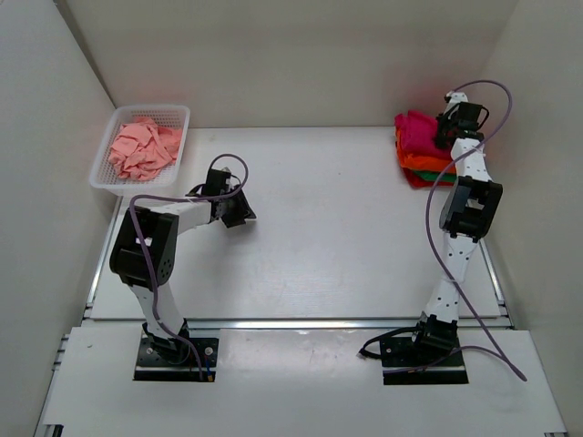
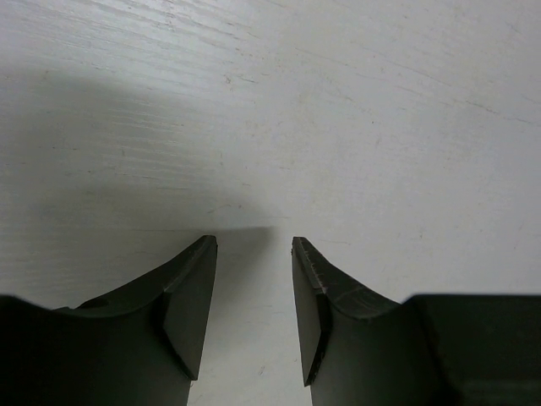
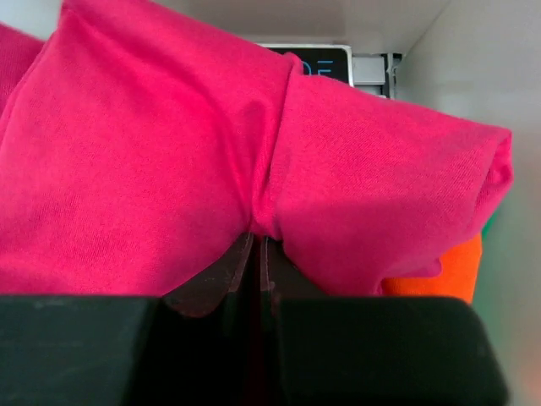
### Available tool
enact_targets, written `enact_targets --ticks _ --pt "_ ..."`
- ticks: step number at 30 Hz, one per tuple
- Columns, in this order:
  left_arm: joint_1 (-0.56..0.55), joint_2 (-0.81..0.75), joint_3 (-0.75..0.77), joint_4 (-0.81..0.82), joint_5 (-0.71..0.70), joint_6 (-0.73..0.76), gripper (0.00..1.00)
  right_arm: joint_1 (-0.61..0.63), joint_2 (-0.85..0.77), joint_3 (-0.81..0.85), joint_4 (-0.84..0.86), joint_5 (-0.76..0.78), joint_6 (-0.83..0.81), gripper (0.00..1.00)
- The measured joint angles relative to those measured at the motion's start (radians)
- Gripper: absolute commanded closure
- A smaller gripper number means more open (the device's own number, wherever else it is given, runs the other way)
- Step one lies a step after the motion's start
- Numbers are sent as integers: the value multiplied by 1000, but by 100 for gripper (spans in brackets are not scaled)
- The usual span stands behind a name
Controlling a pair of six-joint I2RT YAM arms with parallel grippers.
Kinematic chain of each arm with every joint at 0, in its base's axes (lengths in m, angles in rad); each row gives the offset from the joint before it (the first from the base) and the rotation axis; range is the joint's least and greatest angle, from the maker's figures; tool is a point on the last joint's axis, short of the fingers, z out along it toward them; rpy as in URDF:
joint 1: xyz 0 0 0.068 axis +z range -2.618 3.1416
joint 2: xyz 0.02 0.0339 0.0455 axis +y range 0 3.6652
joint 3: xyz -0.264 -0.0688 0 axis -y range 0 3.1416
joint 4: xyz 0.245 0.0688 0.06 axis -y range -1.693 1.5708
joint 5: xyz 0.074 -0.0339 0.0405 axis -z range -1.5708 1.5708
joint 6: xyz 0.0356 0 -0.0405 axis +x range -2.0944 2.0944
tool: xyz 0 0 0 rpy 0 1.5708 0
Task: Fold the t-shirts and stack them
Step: Put the neatly folded tshirt into the corner of the board with the right arm
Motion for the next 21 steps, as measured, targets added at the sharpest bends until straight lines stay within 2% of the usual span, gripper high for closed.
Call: enact_targets --ticks 2,4,7,10,11,12,13,16,20,21 --pt "-2 -2 -3 0 2 -1 48 0 -3 0 -2 8 0 92" --pt "-2 -9 -10 0 6 -4 48 0 -29 0 -11 21 0 87" --pt "-4 -25 -26 -6 11 -8 47 2 -108 -32 -36 48 4 73" --pt "-12 -56 -57 -23 11 -13 46 11 -285 -180 -40 70 10 42" --pt "-16 -72 -71 -28 12 -16 46 13 -363 -248 -30 77 9 36" --pt "-20 -90 -87 -33 13 -18 45 18 -442 -311 -27 85 13 21" --pt "-24 -115 -106 -43 15 -21 45 24 -523 -380 -11 95 18 1" --pt "-30 -203 -152 -61 23 -24 35 70 -755 -537 -6 145 40 1" --pt "-35 -339 -198 -84 24 -26 31 181 -970 -708 -11 219 106 1" --pt "-35 -378 -211 -87 25 -26 26 208 -1015 -763 -19 229 126 1"
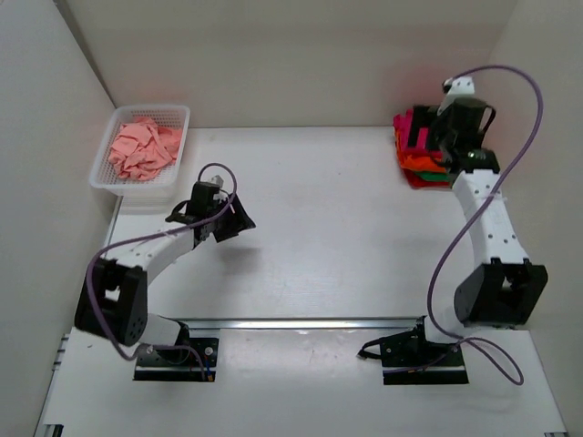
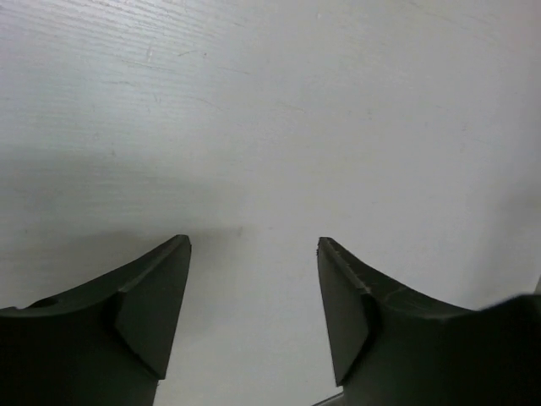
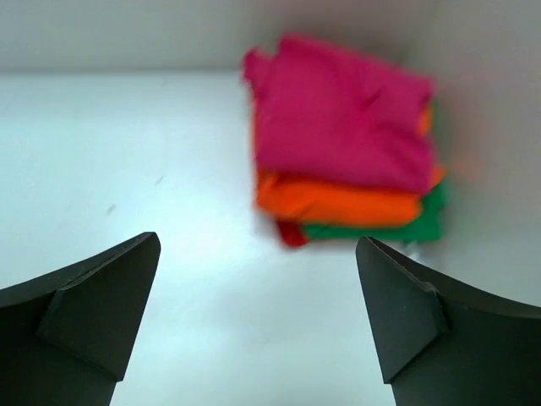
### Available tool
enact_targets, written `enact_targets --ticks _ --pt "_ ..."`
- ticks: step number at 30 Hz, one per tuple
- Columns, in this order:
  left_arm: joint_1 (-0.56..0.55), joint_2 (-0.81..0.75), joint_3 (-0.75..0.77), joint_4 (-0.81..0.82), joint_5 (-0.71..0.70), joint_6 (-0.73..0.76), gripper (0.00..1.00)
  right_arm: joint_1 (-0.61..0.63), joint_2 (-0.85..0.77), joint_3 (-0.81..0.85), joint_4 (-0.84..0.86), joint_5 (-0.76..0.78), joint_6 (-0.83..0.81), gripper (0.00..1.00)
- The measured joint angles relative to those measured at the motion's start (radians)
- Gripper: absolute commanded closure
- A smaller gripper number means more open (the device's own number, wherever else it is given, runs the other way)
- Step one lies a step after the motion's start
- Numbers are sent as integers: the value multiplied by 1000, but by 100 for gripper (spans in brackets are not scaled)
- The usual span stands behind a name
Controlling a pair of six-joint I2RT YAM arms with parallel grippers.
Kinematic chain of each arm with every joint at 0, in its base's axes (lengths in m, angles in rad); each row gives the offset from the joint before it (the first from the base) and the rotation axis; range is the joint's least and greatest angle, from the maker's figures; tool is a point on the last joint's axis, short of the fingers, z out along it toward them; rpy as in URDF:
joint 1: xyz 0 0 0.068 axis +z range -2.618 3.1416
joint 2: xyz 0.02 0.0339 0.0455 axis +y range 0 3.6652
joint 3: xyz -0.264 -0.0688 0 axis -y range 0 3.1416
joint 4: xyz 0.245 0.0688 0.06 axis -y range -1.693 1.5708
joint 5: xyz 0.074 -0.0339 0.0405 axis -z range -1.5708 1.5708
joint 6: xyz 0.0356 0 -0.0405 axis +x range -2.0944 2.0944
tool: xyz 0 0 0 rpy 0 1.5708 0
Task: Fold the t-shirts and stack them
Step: Put the neatly folded tshirt into the corner of the board with the right arm
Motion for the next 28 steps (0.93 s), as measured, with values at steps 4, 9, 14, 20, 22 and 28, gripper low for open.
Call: enact_targets --ticks 4,9,14,20,22,28 --pt "2 -133 -42 -29 2 13 1 61 -133 -245 -62 -29 107 0" --pt "31 -127 5 -141 -9 110 1 51 -196 -463 -162 -68 182 1" --pt "26 188 352 -402 -207 290 1 101 -239 -486 -221 -94 193 0" --pt "27 258 209 -512 -281 341 1 118 -318 -542 -210 -125 208 1" --pt "33 195 118 -526 -253 339 2 120 -335 -566 -215 -134 211 1" --pt "40 -6 27 -512 -173 378 1 130 -350 -606 -216 -139 215 0"
